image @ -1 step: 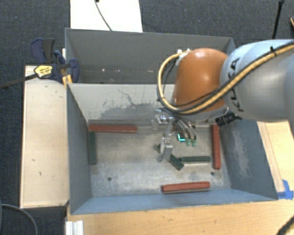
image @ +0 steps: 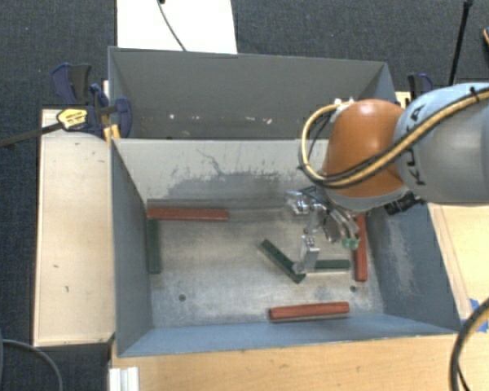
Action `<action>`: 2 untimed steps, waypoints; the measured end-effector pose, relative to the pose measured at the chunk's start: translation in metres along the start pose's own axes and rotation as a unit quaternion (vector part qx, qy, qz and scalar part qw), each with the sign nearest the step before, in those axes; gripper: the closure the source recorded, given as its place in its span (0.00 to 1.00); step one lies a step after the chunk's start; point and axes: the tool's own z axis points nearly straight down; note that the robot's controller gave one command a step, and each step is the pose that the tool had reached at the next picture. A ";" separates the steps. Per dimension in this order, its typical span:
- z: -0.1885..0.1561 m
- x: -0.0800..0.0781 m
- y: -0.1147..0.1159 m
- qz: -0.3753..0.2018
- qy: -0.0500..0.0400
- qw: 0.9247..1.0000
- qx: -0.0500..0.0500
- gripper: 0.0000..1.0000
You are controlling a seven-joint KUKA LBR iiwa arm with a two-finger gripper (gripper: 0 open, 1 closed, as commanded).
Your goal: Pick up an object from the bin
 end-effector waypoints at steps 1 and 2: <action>0.031 0.048 -0.029 0.044 0.001 0.999 -0.001 0.00; 0.029 0.045 -0.028 0.044 -0.002 0.999 -0.002 1.00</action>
Offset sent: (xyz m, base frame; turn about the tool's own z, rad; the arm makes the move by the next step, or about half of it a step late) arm -0.0447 -0.0297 -0.0295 0.0864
